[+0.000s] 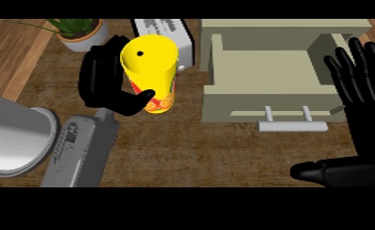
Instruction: Pick up the cup, place it into the drawer and close the drawer
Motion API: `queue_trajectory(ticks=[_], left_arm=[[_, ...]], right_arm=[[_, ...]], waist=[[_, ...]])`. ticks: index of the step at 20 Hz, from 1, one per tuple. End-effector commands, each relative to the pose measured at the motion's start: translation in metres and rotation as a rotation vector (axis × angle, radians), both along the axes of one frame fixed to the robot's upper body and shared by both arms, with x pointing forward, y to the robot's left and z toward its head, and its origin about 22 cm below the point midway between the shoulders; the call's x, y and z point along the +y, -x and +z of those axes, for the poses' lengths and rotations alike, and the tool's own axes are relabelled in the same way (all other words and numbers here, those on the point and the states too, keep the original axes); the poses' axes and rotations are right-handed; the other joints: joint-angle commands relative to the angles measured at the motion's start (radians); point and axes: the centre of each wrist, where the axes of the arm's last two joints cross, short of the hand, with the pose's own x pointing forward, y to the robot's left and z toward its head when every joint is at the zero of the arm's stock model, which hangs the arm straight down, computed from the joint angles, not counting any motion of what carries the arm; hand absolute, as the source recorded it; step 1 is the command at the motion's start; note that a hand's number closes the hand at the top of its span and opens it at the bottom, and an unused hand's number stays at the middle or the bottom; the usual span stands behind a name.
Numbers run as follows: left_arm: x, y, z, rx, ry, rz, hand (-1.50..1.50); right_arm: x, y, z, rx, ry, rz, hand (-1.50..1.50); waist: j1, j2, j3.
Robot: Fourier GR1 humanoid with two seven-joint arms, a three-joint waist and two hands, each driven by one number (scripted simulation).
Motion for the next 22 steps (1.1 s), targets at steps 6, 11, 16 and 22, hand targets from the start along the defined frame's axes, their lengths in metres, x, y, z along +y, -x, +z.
queue_trajectory(ticks=[6, 11, 16, 22], left_arm=[[-0.042, -0.034, 0.065, -0.01, -0.064, 0.008, 1.5], [-0.066, -0.037, 0.084, -0.009, -0.114, -0.003, 1.5], [-0.099, -0.071, 0.086, 0.025, -0.142, 0.007, 1.5], [-0.124, -0.073, 0.095, 0.067, -0.191, 0.008, 1.5]], right_arm=[[0.009, 0.004, 0.005, -0.003, -0.008, -0.015, -1.5], [-0.004, -0.01, -0.025, 0.01, 0.003, -0.008, -1.5], [-0.008, -0.012, -0.01, 0.001, 0.002, 0.007, -1.5], [-0.01, -0.01, -0.017, 0.008, 0.02, -0.007, -1.5]], waist=[[-0.005, 0.002, 0.0], [-0.001, 0.002, 0.0], [-0.021, 0.008, 0.0], [-0.016, 0.004, 0.0]])
